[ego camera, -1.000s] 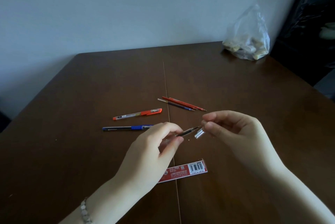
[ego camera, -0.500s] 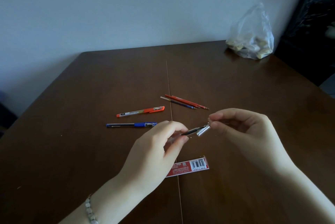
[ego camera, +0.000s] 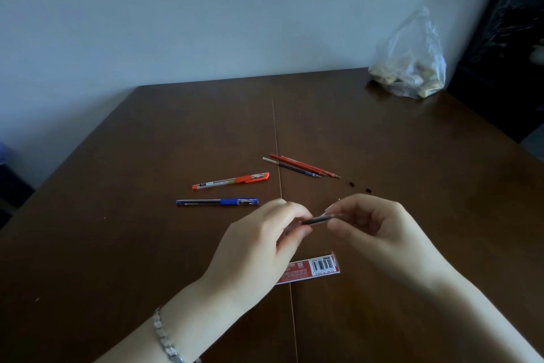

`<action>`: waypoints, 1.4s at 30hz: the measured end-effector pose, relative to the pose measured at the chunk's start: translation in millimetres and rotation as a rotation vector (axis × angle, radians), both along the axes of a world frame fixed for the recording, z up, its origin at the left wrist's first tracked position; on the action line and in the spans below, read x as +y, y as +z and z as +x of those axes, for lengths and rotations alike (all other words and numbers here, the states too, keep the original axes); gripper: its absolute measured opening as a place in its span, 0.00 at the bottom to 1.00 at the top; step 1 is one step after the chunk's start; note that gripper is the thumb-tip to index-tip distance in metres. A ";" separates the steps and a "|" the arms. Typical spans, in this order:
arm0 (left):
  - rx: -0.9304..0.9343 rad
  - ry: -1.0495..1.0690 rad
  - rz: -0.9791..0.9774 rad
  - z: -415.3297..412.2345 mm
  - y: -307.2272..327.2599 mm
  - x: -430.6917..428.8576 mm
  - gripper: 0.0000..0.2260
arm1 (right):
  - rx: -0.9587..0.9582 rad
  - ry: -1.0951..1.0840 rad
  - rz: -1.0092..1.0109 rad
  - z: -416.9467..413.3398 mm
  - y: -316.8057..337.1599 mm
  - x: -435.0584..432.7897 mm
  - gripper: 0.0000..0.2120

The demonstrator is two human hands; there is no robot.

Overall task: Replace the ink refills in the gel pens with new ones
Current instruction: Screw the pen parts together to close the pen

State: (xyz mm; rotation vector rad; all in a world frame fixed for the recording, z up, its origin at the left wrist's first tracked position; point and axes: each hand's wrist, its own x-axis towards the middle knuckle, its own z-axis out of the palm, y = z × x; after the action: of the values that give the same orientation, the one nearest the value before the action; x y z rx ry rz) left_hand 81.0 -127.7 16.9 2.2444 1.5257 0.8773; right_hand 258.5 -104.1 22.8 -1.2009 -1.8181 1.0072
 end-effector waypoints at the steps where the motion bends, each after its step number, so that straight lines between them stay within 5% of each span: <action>1: 0.008 -0.005 0.013 0.8 0.3 0.4 0.10 | -0.002 -0.005 0.001 0.5 -1.1 0.9 0.05; 4: 0.026 -0.018 0.032 2.9 0.3 1.9 0.10 | -0.034 0.000 -0.010 2.0 -2.2 1.8 0.14; 8: 0.030 -0.031 0.028 3.6 1.2 3.9 0.10 | 0.012 -0.010 -0.023 6.3 -3.3 6.7 0.03; 11: 0.051 -0.053 0.039 4.6 -0.3 3.9 0.10 | -0.077 -0.028 0.014 6.7 -4.0 8.2 0.10; 15: 0.035 -0.045 0.028 4.5 -2.7 3.4 0.10 | -0.079 0.017 -0.009 8.5 -2.9 6.3 0.03; 25: 0.047 -0.067 0.039 5.5 -3.1 3.2 0.10 | -0.100 0.020 0.022 8.1 -8.2 4.4 0.12; 35: 0.038 -0.050 0.030 3.6 -6.7 2.4 0.10 | -0.064 0.029 0.015 5.8 -12.1 5.7 0.04; 38: 0.047 -0.063 0.036 3.0 -6.9 2.5 0.09 | -0.090 0.001 0.049 5.1 -14.8 5.3 0.10; 42: 0.030 -0.058 0.021 1.9 -6.5 2.8 0.12 | -0.034 0.008 0.014 3.7 -14.7 4.5 0.03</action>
State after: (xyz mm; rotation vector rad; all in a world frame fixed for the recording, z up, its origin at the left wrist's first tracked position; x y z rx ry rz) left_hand 82.9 -124.8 10.4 2.3149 1.4625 0.8509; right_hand 262.2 -99.5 8.1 -1.2107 -1.8547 0.9821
